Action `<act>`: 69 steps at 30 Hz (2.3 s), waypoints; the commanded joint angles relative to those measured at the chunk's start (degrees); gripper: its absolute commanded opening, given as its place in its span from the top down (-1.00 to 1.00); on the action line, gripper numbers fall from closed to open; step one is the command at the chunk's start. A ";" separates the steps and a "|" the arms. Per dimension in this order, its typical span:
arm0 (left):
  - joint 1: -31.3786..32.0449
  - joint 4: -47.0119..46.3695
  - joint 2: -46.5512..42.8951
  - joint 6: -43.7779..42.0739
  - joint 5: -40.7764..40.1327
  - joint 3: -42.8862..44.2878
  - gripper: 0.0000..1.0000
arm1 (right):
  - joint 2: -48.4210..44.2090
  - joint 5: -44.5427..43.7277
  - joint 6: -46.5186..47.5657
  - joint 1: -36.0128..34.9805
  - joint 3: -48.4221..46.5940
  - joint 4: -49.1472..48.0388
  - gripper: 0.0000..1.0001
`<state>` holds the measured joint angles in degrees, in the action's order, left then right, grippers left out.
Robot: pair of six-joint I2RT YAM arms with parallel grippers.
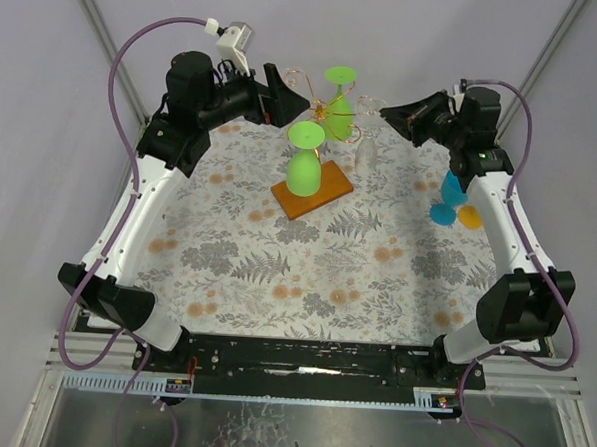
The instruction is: Take the wine glass off the wine glass rack
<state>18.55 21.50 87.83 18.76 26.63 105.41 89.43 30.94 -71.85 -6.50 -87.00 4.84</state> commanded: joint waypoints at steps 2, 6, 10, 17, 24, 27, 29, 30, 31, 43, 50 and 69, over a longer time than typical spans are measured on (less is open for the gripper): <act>-0.45 -2.15 1.31 1.30 3.02 4.48 -0.99 | -6.61 2.33 0.90 1.76 1.22 -1.98 1.00; 0.42 1.16 4.80 2.76 5.96 10.67 -0.98 | -10.75 3.34 1.57 3.14 4.43 -0.50 1.00; 3.33 2.87 7.74 4.67 9.20 15.40 -0.98 | -16.15 3.84 3.14 4.87 8.15 2.26 1.00; 10.17 1.99 10.76 10.63 14.36 15.33 -1.00 | -26.33 4.62 6.64 5.62 14.92 1.72 1.00; 12.11 -2.60 12.13 16.86 17.52 12.71 -1.00 | -32.62 6.21 8.57 5.71 18.54 -1.24 1.00; 12.44 -4.11 12.55 18.84 18.68 12.45 -1.00 | -34.58 6.58 8.55 5.71 19.57 -3.94 1.00; 13.05 -4.88 12.49 19.80 19.41 11.82 -1.00 | -35.37 6.95 7.95 5.70 20.27 -6.09 1.00; 13.39 -5.15 12.43 20.18 19.78 11.56 -1.00 | -35.53 7.21 7.78 5.71 20.47 -6.94 1.00; 13.72 -5.48 12.37 20.51 20.13 11.16 -1.00 | -35.55 7.46 7.68 5.69 20.57 -7.58 1.00; 18.16 -9.41 12.75 24.40 24.46 8.31 -1.00 | -36.55 10.29 7.41 5.64 22.16 -14.13 1.00; 18.37 -12.27 14.58 27.07 25.43 9.58 -1.00 | -37.69 11.91 8.92 5.62 23.63 -14.64 1.00; 18.46 -18.98 15.24 33.59 28.59 9.12 0.64 | -37.73 15.35 10.94 5.62 27.25 -19.68 1.00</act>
<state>36.16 9.23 103.35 49.80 52.51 113.84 52.12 44.38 -62.43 -0.78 -60.34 -10.41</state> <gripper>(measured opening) 0.243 0.029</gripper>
